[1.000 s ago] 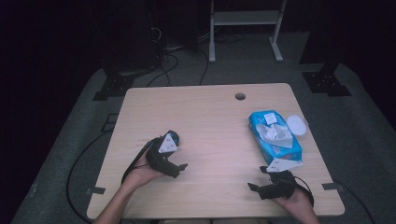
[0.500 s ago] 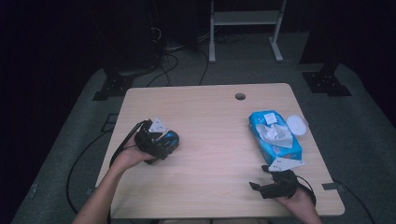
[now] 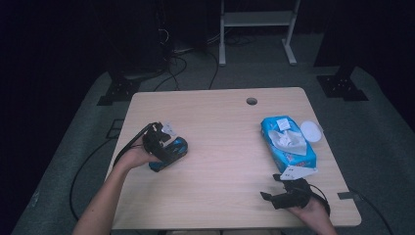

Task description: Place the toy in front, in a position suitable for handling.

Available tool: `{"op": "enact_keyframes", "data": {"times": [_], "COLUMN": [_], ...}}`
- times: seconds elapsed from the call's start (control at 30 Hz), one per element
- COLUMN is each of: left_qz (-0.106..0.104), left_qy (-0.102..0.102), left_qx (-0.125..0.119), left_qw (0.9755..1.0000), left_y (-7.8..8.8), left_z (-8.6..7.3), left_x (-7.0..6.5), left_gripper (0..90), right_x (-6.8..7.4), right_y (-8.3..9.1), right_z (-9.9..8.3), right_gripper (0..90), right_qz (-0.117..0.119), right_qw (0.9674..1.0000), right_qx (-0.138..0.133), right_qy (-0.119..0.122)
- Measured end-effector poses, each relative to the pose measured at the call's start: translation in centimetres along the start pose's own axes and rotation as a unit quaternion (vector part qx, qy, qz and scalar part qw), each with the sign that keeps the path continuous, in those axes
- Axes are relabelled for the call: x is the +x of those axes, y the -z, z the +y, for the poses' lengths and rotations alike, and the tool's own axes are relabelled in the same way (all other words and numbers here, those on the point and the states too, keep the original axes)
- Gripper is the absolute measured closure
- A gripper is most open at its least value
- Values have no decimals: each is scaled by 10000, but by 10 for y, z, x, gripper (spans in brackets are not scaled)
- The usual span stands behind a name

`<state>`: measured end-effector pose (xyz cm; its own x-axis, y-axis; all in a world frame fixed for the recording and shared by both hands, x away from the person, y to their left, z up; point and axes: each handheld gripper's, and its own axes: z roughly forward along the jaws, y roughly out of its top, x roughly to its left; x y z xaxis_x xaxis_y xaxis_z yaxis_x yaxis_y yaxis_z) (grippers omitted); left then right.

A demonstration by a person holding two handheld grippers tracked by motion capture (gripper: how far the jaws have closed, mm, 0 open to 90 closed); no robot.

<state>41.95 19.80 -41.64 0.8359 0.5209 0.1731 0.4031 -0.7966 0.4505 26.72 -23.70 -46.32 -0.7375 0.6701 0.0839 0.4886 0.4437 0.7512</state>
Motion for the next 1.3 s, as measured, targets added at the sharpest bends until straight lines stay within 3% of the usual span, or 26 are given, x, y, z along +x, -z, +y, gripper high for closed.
{"op": "enact_keyframes", "data": {"times": [0.37, 0.4, 0.67, 0.93, 0.97, 1.3], "left_qz": [-239, -275, -404, -554, -639, -754], "left_qy": [130, 120, 234, 248, 284, 326], "left_qx": [230, 276, 402, 731, 764, 876], "left_qw": [9994, 9992, 9981, 9955, 9946, 9928], "left_y": [-16, -18, -21, -30, -32, -35], "left_z": [-6, -7, -5, -4, -5, -3], "left_x": [6, 6, 11, 13, 14, 14], "left_gripper": [71, 111, 137, 165, 200, 254], "right_x": [0, 0, 1, 0, 0, 0], "right_y": [-1, -1, -3, -2, -2, 0], "right_z": [0, 0, 1, 0, 1, 1], "right_gripper": [173, 173, 173, 173, 173, 173], "right_qz": [14, 26, 39, 45, 46, 25], "right_qw": [10000, 10000, 10000, 10000, 10000, 10000], "right_qx": [19, 20, 44, 44, 38, -2], "right_qy": [10, 4, 27, 25, 12, 15]}}
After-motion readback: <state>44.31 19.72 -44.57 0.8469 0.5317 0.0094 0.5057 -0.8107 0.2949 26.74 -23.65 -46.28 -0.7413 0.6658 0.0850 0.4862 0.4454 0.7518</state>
